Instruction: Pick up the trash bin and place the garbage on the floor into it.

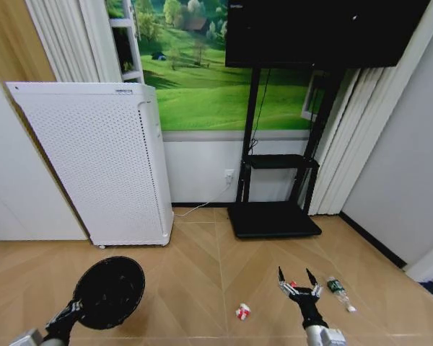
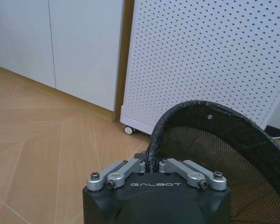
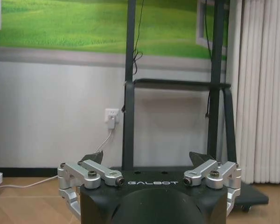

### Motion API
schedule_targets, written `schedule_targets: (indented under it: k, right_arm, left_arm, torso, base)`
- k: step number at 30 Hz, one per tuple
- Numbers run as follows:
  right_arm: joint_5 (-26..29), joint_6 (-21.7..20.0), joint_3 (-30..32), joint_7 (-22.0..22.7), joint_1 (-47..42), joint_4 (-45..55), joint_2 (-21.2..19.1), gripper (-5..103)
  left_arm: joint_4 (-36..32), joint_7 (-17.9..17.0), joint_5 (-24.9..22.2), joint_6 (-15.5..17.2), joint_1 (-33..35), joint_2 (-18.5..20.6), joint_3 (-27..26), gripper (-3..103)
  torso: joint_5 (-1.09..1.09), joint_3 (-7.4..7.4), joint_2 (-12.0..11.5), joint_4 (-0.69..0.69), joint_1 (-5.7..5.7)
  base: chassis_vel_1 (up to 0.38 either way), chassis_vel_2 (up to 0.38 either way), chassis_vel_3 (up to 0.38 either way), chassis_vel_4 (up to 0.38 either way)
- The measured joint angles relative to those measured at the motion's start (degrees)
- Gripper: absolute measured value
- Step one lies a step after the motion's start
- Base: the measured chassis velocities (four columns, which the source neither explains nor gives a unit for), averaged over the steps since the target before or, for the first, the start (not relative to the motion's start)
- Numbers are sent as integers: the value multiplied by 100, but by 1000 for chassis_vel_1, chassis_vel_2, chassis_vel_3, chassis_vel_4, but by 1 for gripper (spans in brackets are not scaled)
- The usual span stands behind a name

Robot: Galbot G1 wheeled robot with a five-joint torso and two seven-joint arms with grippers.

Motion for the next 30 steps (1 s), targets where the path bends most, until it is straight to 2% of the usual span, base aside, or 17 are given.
schedule_targets:
  k: [2,5,6,8,10,11,13,15,17,23,30]
  right_arm:
    - [62,-116,-49,8,43,-45,-36,100]
    - [354,-655,-176,66,244,-291,-237,100]
    - [354,-655,-176,66,244,-291,-237,100]
    - [672,-1137,-291,170,335,-458,-362,100]
    - [885,-1396,-423,197,333,-575,-413,100]
    - [885,-1396,-423,197,333,-575,-413,100]
    - [984,-1733,-701,166,301,-809,-456,100]
    - [990,-1801,-768,164,313,-865,-458,100]
    - [1039,-2073,-1036,253,504,-1130,-449,100]
    - [1002,-2374,-1570,545,1209,-1886,-432,100]
    - [664,-2276,-1717,479,1747,-2878,-467,100]
  left_arm:
    - [4,21,1,-17,7,-12,4,7]
    - [4,132,41,-80,64,-52,36,7]
    - [4,132,41,-80,64,-52,36,7]
    - [-10,184,57,-119,96,-90,36,7]
    - [-8,214,66,-135,112,-114,30,7]
    - [-8,214,66,-135,112,-114,30,7]
    - [5,286,82,-194,151,-145,15,7]
    - [5,299,84,-201,161,-151,15,7]
    - [-14,355,112,-226,224,-176,12,7]
    - [-169,399,195,-263,361,-187,-12,7]
    - [-339,414,182,-274,428,-107,-44,7]
  torso:
    - [-2,-1,0,-1,0]
    - [-3,-1,0,-1,0]
    - [-3,-1,0,-1,0]
    - [-3,0,0,4,0]
    - [-2,1,0,4,0]
    - [-2,1,0,4,0]
    - [-2,1,0,-2,0]
    - [-3,1,0,-3,0]
    - [-1,0,0,-3,0]
    - [-2,0,0,3,0]
    - [-3,0,0,0,0]
  base:
    - [192,228,-210,-237]
    - [164,156,-155,-178]
    - [132,80,-128,-149]
    - [93,60,-40,-72]
    - [17,44,43,-13]
    - [-20,44,54,7]
    - [-71,-20,58,37]
    - [-82,-40,34,35]
    - [-52,-40,14,11]
    - [-9,-4,3,2]
    - [0,0,0,0]
